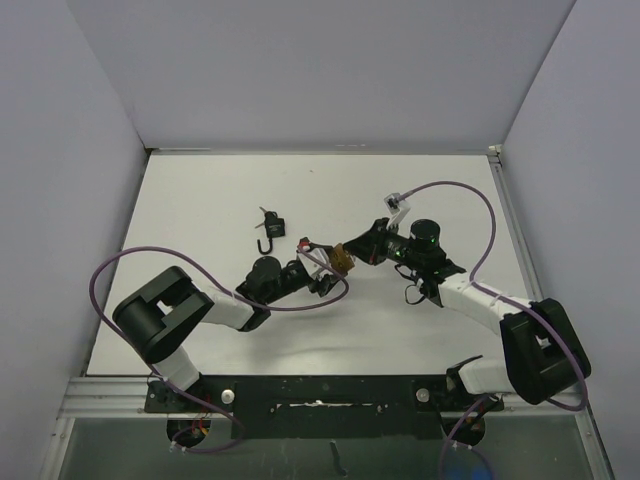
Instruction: Unlock with the key
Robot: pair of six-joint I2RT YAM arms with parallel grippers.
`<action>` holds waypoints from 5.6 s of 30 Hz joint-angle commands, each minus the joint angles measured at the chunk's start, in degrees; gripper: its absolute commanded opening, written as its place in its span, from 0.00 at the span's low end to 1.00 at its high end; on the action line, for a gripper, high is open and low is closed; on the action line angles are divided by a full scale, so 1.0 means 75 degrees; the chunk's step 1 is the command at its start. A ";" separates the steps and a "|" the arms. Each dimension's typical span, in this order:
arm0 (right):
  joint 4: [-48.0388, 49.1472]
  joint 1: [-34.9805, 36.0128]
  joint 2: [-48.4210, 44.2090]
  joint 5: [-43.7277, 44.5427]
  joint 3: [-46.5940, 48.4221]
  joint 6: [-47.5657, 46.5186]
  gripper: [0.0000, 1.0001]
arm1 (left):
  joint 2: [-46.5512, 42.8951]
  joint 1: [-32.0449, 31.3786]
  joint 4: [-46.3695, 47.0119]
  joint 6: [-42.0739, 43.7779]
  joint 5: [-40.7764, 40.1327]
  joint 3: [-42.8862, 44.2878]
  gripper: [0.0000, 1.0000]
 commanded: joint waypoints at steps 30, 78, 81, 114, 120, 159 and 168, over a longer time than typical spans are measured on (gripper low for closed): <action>0.0380 0.0136 0.1880 -0.0385 0.0242 0.1093 0.00 | 0.0450 -0.1426 0.2580 0.0395 -0.3745 0.1453 0.00; -0.0751 -0.1629 0.1137 -0.0218 0.1073 0.1724 0.79 | -0.0187 -0.1826 -0.4888 -0.2304 -0.7693 0.3791 0.00; -0.1350 -0.1831 0.0765 -0.0029 0.1050 0.1335 0.82 | -0.0186 -0.1528 -0.6349 -0.2945 -0.7460 0.4365 0.00; -0.2297 -0.0001 0.0030 0.2074 0.0299 -0.0541 0.88 | 0.0447 -0.0242 -0.9676 -0.5520 -0.5514 0.6315 0.00; -0.1128 0.0020 0.0302 0.1866 -0.0005 0.0162 0.88 | 0.0383 -0.0242 -0.9404 -0.5972 -0.5182 0.6209 0.00; 0.0920 0.0067 0.2078 0.1227 0.0065 0.1230 0.88 | -0.0655 -0.0043 -0.7067 -0.8130 -0.4102 0.5010 0.00; 0.0908 -0.0266 0.0994 0.1230 -0.0169 0.1272 0.88 | -0.0382 0.0078 -0.7562 -0.7552 -0.4420 0.4991 0.00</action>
